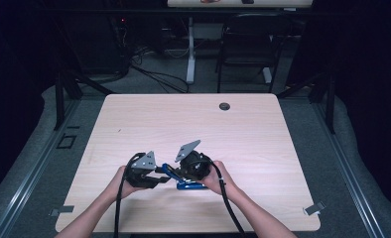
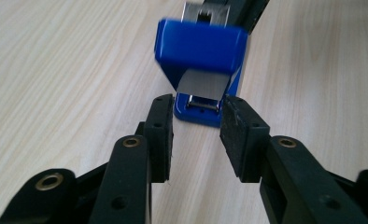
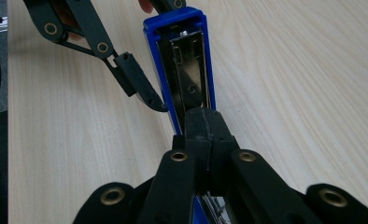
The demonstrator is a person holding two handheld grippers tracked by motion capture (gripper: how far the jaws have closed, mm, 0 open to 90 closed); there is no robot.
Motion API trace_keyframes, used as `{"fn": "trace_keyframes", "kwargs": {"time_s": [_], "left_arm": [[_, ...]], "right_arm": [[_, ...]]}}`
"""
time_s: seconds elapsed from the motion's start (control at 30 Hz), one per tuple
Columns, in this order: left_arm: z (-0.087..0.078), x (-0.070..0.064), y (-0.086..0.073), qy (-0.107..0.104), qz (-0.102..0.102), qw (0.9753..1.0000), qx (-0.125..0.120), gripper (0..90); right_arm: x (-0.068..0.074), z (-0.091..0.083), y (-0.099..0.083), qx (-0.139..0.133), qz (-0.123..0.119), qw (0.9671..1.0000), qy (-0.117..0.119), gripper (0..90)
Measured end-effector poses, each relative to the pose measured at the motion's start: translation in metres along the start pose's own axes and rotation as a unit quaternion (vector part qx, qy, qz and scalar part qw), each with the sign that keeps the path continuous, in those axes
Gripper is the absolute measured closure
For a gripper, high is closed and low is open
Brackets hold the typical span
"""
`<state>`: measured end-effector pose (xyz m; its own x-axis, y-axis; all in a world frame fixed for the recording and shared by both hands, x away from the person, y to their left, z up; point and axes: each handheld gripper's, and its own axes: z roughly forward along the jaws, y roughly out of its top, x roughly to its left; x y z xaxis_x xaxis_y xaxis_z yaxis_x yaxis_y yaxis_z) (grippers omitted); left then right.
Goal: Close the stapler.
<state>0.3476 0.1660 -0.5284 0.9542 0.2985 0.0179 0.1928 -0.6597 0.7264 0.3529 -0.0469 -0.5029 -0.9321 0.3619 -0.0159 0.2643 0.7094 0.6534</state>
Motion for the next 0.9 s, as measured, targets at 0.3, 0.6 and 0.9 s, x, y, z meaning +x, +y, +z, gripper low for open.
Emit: {"fn": "trace_keyframes", "kwargs": {"time_s": [0.3, 0.6, 0.9], "left_arm": [[0.001, -0.002, 0.003, 0.004, -0.006, 0.9995, -0.030, 62.1], [0.012, -0.010, 0.015, 0.006, -0.003, 0.9994, -0.035, 58.3], [0.024, -0.012, 0.019, 0.001, 0.003, 0.9998, -0.018, 60.7]], "right_arm": [[-0.006, -0.016, -0.011, -0.002, 0.007, 0.9999, -0.009, 90.0], [-0.009, -0.023, -0.016, -0.001, 0.010, 0.9998, -0.016, 90.0], [-0.008, -0.027, -0.016, -0.005, 0.012, 0.9998, -0.017, 90.0]]}}
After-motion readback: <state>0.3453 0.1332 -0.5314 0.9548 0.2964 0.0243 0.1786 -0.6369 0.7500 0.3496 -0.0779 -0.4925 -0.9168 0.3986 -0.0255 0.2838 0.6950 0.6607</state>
